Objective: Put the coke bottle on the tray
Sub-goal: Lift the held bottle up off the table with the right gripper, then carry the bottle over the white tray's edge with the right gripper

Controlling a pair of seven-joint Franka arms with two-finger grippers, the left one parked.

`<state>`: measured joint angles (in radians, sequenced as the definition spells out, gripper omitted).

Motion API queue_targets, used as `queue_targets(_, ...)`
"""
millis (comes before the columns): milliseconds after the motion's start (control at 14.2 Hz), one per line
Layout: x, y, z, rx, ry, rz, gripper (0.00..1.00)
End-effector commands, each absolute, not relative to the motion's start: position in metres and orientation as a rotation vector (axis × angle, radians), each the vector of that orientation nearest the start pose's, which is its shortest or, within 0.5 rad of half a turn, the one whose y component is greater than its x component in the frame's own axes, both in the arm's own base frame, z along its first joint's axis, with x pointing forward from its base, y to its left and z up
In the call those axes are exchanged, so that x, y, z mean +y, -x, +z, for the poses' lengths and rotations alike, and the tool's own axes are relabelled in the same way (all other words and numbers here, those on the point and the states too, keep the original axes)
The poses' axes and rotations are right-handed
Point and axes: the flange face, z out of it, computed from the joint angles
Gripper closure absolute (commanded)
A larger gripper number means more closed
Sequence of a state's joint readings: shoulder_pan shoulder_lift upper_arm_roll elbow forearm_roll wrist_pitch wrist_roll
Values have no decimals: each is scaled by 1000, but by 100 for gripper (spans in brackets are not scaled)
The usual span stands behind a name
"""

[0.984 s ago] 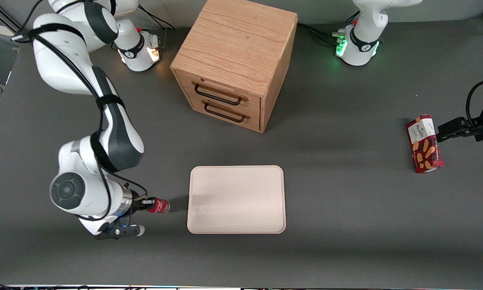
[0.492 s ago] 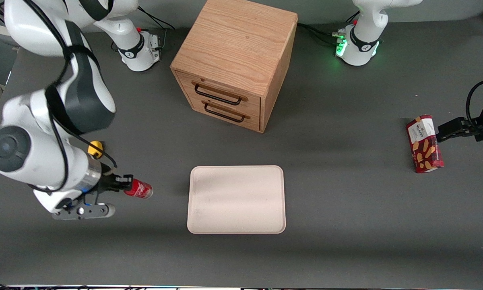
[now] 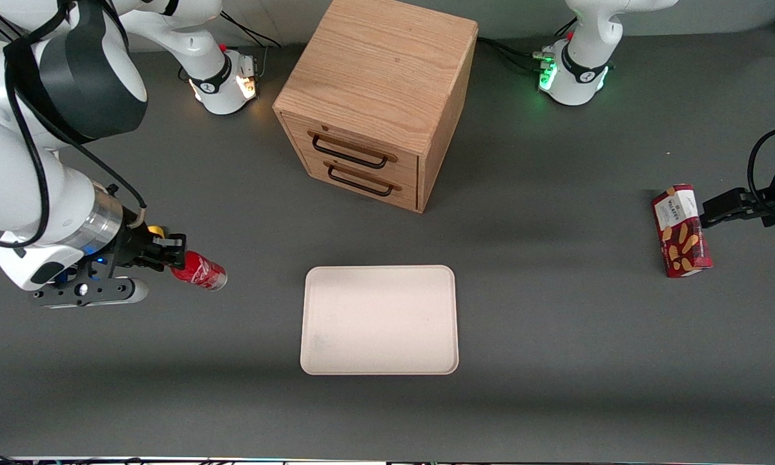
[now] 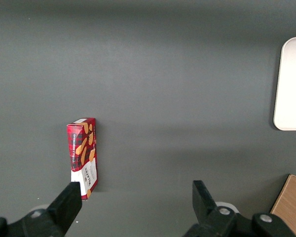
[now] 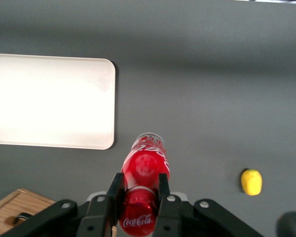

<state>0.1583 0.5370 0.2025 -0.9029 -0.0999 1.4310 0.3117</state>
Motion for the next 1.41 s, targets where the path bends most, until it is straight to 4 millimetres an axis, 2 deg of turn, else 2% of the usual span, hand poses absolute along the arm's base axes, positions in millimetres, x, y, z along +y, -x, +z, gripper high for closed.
queue_targets(0,227,-662,583,134,3059,3,100)
queue_targets(70,234,-666,579,178,3041,-21,100)
queue_targets(351,273,-679,542,335,2955,-13,100)
queue_targets(562,277,-684,526,337,2965,-8,100)
queue_targets(703,296,-680,514,291,3029,-37,100)
queue_targets(843,304,-681,501,270,3047,-44,100)
queue_targets(1054,307,-696,460,274,3053,-31,100)
queue_targets(1335,307,-716,404,221,3087,-96,100)
